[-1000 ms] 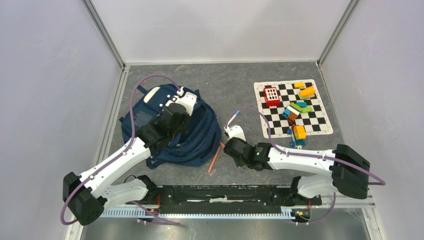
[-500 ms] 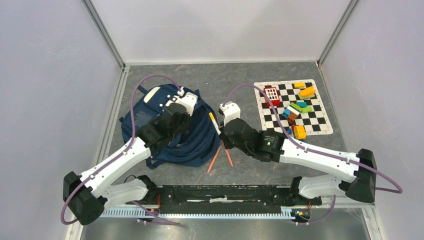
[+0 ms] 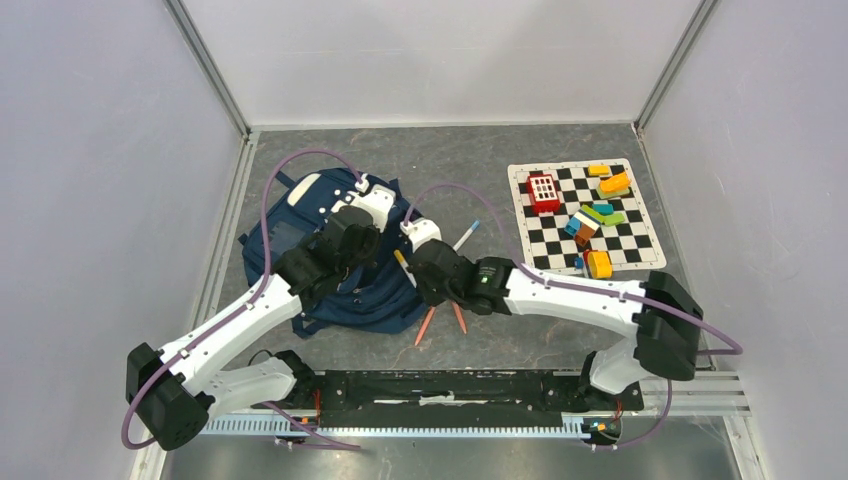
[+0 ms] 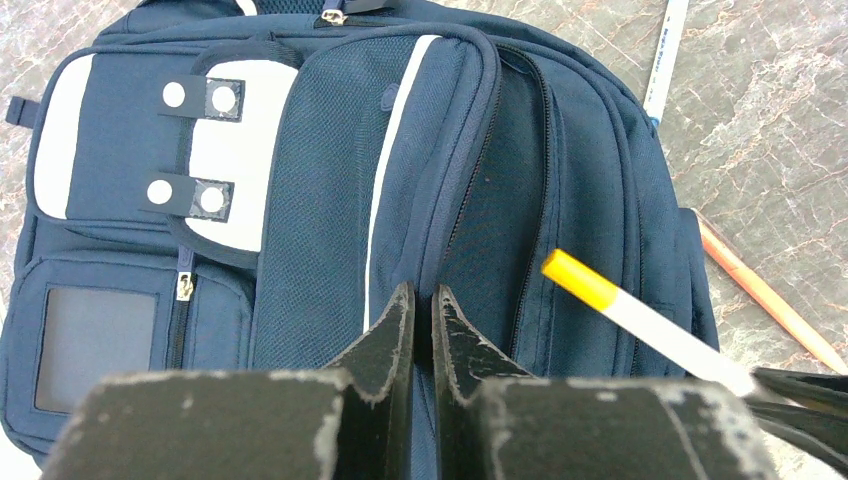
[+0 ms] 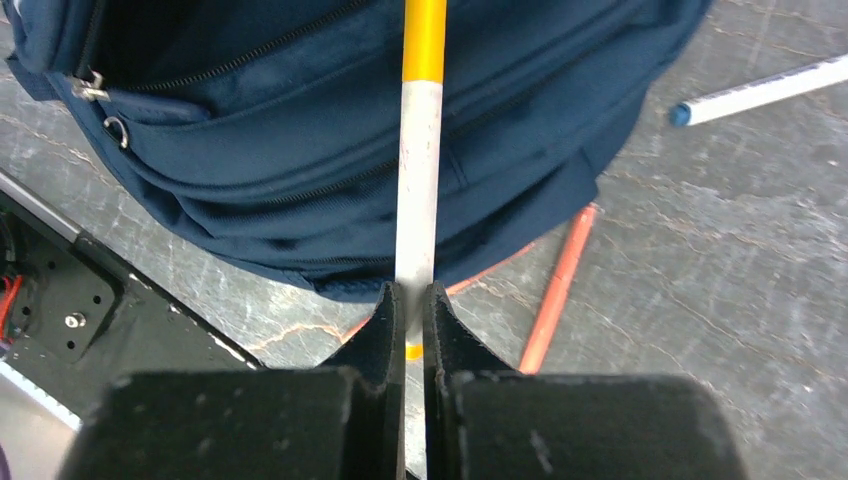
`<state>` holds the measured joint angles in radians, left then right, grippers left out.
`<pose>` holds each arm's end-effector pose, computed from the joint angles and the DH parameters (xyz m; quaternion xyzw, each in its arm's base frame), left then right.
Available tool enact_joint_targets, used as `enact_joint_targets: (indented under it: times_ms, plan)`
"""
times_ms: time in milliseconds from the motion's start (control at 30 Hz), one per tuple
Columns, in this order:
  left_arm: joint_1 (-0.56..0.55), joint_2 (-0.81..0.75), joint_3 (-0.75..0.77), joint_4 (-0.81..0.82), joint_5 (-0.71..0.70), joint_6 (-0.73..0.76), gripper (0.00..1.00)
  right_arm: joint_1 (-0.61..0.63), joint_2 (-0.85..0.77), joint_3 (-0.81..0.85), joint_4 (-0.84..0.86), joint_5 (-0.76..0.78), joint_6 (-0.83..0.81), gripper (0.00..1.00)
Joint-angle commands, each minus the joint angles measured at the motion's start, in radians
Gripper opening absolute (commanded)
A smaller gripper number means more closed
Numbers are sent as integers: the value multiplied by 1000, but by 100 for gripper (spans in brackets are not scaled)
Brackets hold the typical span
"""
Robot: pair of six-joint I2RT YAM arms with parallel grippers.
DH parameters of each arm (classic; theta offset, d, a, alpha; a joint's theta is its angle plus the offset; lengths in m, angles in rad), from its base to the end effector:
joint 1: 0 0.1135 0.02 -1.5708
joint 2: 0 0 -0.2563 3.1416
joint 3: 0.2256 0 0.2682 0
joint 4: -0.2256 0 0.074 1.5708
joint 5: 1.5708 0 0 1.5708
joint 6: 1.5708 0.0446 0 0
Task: Pack the student bag
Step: Place the stationery in the student bag.
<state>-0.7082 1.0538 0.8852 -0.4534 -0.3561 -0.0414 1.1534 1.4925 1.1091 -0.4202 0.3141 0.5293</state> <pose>0.2039 -0.1542 0.2841 0.2101 0.8538 -0.0180 0.4761 0.1527 0.3104 0.2431 -0.2255 0.8897 0.1789 0.3545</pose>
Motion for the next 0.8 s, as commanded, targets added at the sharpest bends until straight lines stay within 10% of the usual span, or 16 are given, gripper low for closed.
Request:
enact_joint_targets:
  times_ms: [0, 767]
  plan:
    - [3, -13, 6, 64, 0, -2, 4, -43, 50, 82, 123, -86, 27, 0]
    - [1, -19, 1, 78, 26, -8, 3, -212, 347, 114, 777, -337, 394, 0]
